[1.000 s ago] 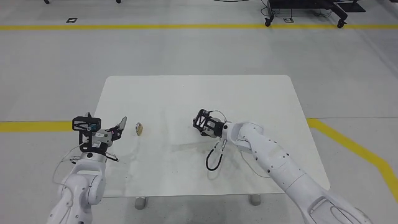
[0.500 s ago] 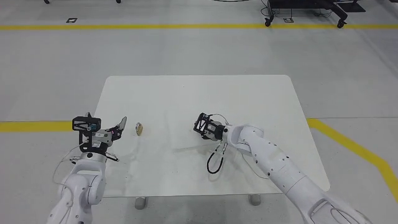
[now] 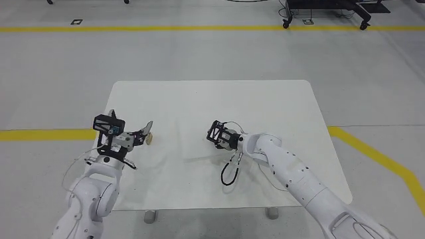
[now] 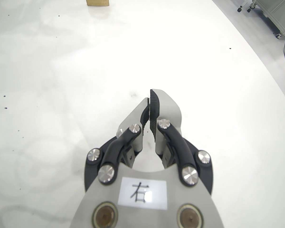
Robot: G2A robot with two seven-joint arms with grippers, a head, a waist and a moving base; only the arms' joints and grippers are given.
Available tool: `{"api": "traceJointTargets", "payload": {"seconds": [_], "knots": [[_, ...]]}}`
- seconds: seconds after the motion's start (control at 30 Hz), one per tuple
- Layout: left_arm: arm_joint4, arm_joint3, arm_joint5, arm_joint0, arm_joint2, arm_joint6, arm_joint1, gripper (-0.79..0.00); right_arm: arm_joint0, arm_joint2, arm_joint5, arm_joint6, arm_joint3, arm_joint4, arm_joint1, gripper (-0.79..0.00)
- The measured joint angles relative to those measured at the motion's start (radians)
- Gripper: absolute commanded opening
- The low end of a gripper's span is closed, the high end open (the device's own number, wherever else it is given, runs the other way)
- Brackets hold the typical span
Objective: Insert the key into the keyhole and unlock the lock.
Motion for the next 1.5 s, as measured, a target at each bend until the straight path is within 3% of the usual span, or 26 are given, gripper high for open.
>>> {"api": "traceJointTargets", "payload": {"seconds": [0.2,0.33,0.67,0.93,1.17,1.5], "knots": [[0.113,0.094,-0.001,-0.112,0.137,-0.049,-0.012,0.0,0.0,0.0,0.0,0.0,0.0,0.0,0.0,-0.785],[0.135,0.183,-0.054,-0.18,0.236,-0.068,-0.023,0.0,0.0,0.0,0.0,0.0,0.0,0.0,0.0,-0.785],[0.409,0.291,-0.072,-0.247,0.413,-0.078,-0.036,0.0,0.0,0.0,0.0,0.0,0.0,0.0,0.0,-0.785],[0.577,0.338,-0.015,-0.232,0.457,-0.073,-0.037,0.0,0.0,0.0,0.0,0.0,0.0,0.0,0.0,-0.785],[0.593,0.347,0.002,-0.232,0.467,-0.071,-0.042,0.0,-0.001,0.002,0.002,-0.003,-0.003,0.002,0.0,-0.785],[0.588,0.367,0.005,-0.265,0.492,-0.093,-0.056,0.0,-0.148,0.158,0.013,-0.213,-0.173,-0.01,0.057,-0.785]]}}
